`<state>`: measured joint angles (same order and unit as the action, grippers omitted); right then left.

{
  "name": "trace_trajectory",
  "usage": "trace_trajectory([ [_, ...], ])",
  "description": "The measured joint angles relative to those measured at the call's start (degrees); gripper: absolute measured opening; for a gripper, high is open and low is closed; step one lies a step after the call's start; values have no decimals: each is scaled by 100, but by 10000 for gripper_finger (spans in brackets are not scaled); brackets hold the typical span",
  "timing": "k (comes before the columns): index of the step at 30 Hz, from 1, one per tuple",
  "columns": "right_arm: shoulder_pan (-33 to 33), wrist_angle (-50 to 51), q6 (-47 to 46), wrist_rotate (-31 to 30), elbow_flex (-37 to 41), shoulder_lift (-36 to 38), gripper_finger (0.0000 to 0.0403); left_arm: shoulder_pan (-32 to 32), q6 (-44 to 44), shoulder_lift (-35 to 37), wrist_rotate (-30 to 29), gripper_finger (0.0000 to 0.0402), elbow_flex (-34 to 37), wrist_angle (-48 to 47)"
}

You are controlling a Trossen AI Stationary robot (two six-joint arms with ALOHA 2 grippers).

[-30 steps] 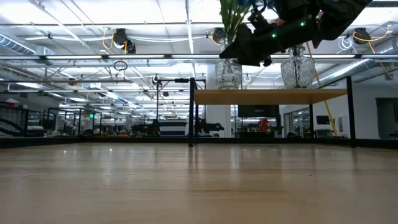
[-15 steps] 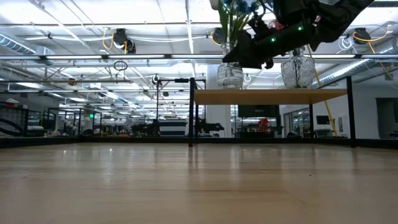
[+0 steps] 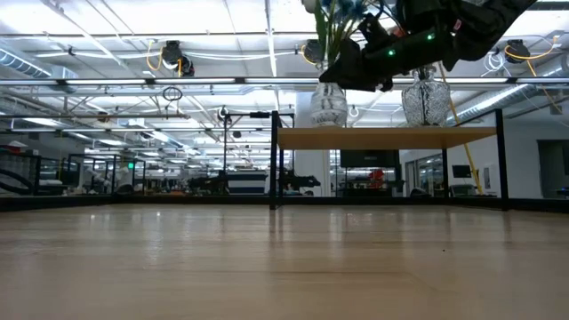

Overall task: Pick and place flowers into a vace then onto a shelf
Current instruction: Put the transparent vase with flowers on the shelf, then return to Home Position

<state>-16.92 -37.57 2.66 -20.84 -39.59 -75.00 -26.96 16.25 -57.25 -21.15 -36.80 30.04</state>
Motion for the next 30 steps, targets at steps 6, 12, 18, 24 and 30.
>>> trace_trajectory([
  [6,133,-13,249,-341,0,11,279,0,-1,0,0,58,0,-35],
  [12,91,-350,641,-472,0,14,279,0,-17,0,0,58,0,-31],
  [18,110,-130,573,-486,0,15,279,4,-20,0,0,58,0,-31],
  [24,167,-555,745,-632,232,15,279,4,-23,0,0,58,0,-74],
  [30,205,-817,725,-642,550,66,279,4,-26,0,1,58,0,-74],
])
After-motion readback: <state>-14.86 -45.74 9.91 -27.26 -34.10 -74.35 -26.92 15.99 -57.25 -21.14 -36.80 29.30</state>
